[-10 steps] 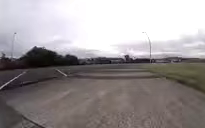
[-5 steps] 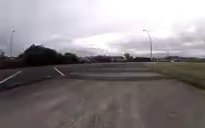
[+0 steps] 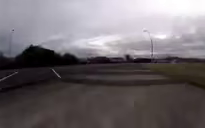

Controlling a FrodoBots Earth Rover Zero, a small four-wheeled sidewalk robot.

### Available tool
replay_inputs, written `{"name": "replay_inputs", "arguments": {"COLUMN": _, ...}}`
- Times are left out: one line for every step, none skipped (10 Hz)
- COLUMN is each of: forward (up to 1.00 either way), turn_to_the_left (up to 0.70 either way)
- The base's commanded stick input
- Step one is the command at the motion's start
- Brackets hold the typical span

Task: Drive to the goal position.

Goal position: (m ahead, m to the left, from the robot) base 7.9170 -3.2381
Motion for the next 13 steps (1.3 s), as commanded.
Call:
{"name": "replay_inputs", "arguments": {"forward": 1.0, "turn_to_the_left": 0.0}}
{"name": "replay_inputs", "arguments": {"forward": 1.0, "turn_to_the_left": 0.0}}
{"name": "replay_inputs", "arguments": {"forward": 1.0, "turn_to_the_left": 0.0}}
{"name": "replay_inputs", "arguments": {"forward": 1.0, "turn_to_the_left": 0.0}}
{"name": "replay_inputs", "arguments": {"forward": 1.0, "turn_to_the_left": 0.0}}
{"name": "replay_inputs", "arguments": {"forward": 1.0, "turn_to_the_left": 0.0}}
{"name": "replay_inputs", "arguments": {"forward": 1.0, "turn_to_the_left": -0.02}}
{"name": "replay_inputs", "arguments": {"forward": 1.0, "turn_to_the_left": -0.1}}
{"name": "replay_inputs", "arguments": {"forward": 1.0, "turn_to_the_left": -0.17}}
{"name": "replay_inputs", "arguments": {"forward": 1.0, "turn_to_the_left": -0.24}}
{"name": "replay_inputs", "arguments": {"forward": 1.0, "turn_to_the_left": -0.32}}
{"name": "replay_inputs", "arguments": {"forward": 1.0, "turn_to_the_left": -0.39}}
{"name": "replay_inputs", "arguments": {"forward": 1.0, "turn_to_the_left": -0.24}}
